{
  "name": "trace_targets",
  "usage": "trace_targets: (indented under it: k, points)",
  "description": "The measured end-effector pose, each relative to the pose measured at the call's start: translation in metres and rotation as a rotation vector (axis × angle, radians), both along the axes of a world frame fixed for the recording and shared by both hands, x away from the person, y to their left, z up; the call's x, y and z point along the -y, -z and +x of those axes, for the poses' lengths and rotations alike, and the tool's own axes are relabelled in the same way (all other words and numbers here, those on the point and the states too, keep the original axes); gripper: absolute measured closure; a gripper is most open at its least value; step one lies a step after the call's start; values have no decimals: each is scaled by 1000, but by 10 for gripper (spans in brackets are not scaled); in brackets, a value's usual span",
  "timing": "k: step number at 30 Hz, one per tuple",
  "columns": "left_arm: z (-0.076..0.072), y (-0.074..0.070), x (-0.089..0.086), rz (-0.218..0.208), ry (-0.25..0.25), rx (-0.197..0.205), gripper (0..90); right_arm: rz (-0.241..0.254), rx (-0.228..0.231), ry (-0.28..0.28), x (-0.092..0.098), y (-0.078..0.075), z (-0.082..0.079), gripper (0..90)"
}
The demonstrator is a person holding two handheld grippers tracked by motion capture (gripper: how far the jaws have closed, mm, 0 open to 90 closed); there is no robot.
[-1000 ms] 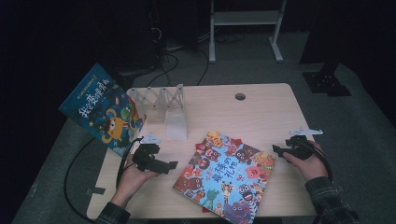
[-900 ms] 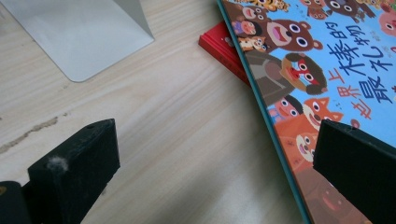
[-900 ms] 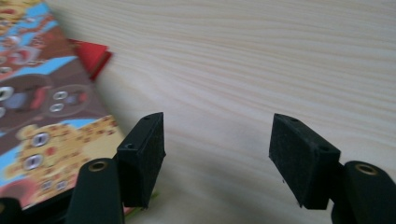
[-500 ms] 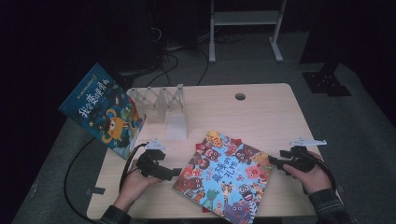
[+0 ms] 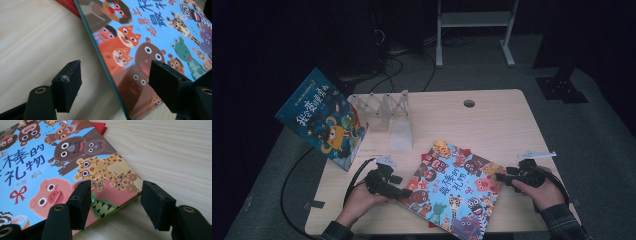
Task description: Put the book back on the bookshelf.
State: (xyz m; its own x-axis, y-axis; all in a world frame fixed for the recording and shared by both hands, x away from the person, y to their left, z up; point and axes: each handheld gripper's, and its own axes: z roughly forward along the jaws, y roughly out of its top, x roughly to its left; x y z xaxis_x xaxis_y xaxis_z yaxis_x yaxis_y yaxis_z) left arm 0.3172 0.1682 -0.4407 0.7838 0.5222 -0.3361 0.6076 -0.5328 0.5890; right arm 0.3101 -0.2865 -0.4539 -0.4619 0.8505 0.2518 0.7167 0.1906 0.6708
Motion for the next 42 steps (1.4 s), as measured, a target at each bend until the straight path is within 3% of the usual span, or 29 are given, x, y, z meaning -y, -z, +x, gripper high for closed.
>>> trace_targets:
  k: [6,17,31,42]
  points:
    - [-1,1,7,-24,52,-48,294,-10,-1,4,0,1,1,404]
    - [-2,1,8,-16,71,-69,301,-14,15,2,-4,3,7,393]
    - [6,7,3,20,-32,-37,170,-31,34,-29,-26,2,29,388]
    - [12,11,5,13,-52,-49,162,-42,40,-74,-44,1,31,379]
